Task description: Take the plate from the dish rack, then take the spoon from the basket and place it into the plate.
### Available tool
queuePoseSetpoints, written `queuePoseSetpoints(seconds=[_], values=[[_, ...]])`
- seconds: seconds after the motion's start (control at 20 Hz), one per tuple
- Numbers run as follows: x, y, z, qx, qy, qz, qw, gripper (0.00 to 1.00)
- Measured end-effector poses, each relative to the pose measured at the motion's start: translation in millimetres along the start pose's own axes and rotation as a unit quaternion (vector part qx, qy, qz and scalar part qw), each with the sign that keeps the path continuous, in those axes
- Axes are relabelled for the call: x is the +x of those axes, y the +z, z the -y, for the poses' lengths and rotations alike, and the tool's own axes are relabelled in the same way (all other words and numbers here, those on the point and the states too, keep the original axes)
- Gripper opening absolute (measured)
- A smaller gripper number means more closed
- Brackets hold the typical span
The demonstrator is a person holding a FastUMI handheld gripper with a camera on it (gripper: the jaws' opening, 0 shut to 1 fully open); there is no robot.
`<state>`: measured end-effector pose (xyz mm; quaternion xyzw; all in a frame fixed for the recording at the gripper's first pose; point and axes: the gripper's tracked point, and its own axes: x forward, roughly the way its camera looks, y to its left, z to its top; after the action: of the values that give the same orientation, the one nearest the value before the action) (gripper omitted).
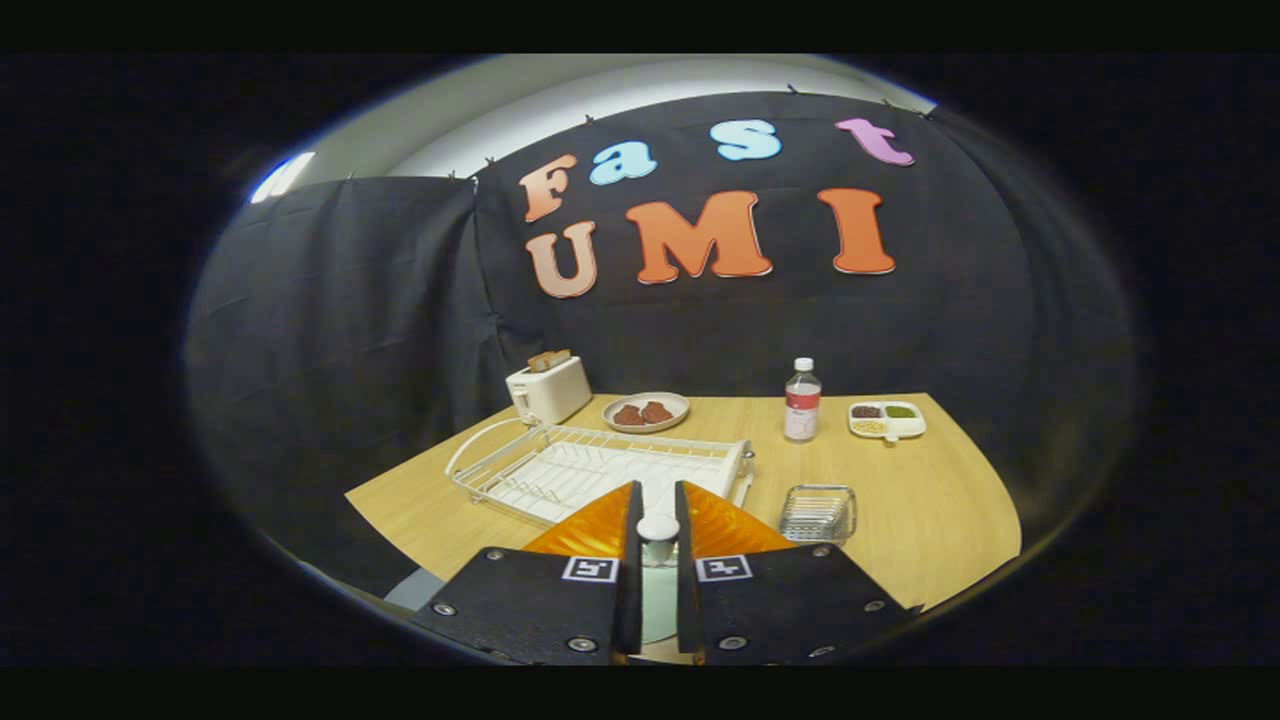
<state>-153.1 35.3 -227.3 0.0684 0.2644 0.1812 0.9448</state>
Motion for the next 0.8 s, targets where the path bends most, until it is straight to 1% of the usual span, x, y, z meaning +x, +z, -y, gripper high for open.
queuePoseSetpoints(seconds=[0.05,0.15,0.35,0.55,0.6,0.7,0.8], values=[[5,-4,-6,-0.005,0.008,0.003,1.0,0.14],[17,-27,-14,-0.012,0.019,-0.017,1.0,0.14],[44,-41,-32,-0.017,0.042,-0.011,0.999,0.14],[66,-65,-47,-0.027,0.063,-0.036,0.997,0.14],[69,-74,-47,-0.028,0.064,-0.045,0.997,0.14],[68,-77,-46,-0.019,0.068,-0.047,0.996,0.15],[60,-84,-39,-0.013,0.066,-0.064,0.996,0.15]])
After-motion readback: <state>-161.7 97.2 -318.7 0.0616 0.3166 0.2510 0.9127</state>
